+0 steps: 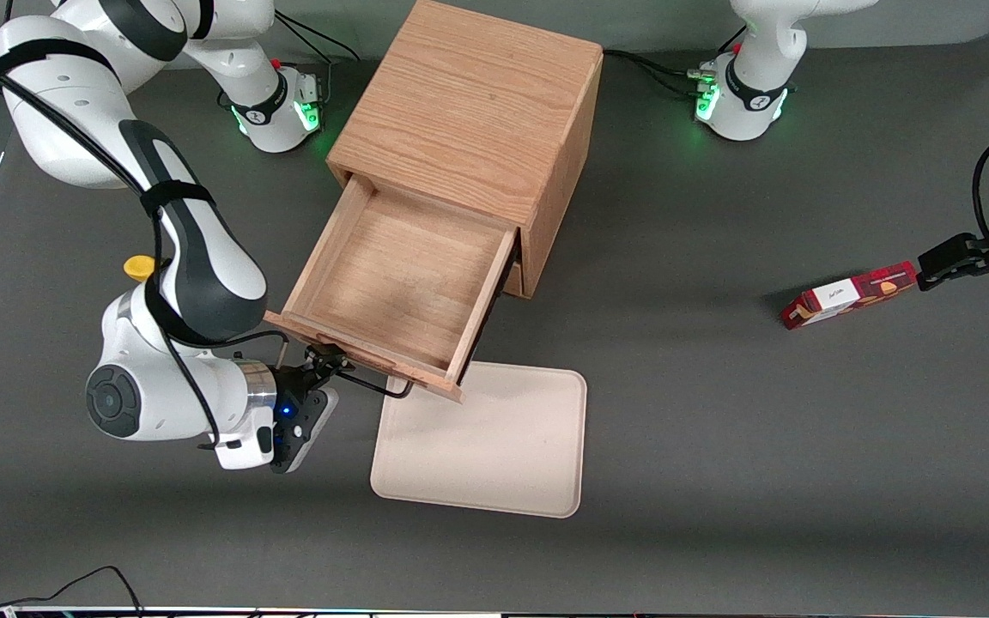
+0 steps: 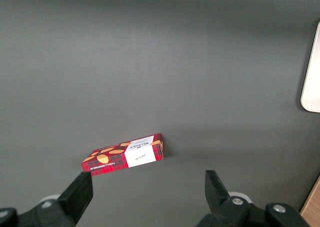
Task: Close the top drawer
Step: 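Bring the right gripper against the open drawer's front beside its black handle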
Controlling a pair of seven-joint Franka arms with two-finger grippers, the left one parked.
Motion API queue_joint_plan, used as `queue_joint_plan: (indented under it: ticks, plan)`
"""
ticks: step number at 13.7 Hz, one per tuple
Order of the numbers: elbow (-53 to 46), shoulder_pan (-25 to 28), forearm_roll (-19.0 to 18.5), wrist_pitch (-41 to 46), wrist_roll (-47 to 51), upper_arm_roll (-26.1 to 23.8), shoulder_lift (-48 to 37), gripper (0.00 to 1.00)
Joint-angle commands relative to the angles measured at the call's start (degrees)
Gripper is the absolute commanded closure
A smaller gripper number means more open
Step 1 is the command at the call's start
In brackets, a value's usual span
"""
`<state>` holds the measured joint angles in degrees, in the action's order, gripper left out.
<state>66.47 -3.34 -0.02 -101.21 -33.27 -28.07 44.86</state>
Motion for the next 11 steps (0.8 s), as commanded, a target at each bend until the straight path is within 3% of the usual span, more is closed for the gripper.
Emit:
queue_joint_plan:
  ticks: [1,11]
  plan:
    - [-1.6,1.3,-1.6,0.5,2.3,-0.3,0.8,0.00]
    - [2.8,2.5,-2.1,0.9,6.4,-3.4,-2.2,0.00]
